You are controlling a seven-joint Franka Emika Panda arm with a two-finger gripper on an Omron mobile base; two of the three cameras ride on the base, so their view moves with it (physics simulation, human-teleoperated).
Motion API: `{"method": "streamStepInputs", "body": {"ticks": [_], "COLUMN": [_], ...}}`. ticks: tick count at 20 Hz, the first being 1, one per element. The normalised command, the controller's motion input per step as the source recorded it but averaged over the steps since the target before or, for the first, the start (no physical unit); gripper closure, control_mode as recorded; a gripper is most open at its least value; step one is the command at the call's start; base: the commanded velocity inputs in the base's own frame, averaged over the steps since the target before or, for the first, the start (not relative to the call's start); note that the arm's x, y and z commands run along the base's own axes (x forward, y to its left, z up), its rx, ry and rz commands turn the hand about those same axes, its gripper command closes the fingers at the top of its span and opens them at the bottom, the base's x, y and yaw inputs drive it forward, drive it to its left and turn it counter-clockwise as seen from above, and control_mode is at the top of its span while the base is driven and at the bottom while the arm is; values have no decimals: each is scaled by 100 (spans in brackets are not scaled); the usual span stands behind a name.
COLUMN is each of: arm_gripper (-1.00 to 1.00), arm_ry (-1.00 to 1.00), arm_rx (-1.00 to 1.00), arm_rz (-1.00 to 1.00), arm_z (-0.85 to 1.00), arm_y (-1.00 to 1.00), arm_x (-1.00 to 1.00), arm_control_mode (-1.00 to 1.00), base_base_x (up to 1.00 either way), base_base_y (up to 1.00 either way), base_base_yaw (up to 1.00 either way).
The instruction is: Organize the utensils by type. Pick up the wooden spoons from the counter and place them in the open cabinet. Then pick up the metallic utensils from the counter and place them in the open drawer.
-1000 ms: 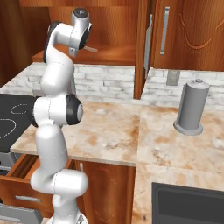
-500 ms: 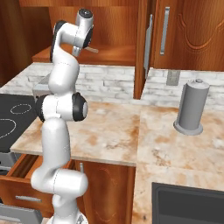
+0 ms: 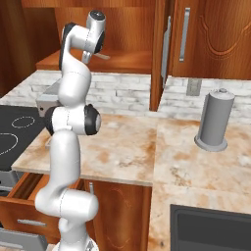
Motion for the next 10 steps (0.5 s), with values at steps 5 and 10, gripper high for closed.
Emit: {"method": "streamStepInputs", "body": {"ticks": [5, 10], "arm_gripper": [100, 100], "arm_ry": [0, 0], "arm_rx": [0, 0], "arm_rz": [0, 0], "arm_z": [-12, -15], "arm_y": [4, 5], "arm_x": [10, 3], "arm_control_mode": [-100, -100], "base_base_x": [0, 0], "base_base_y": [0, 0], "base_base_yaw": [0, 0]}}
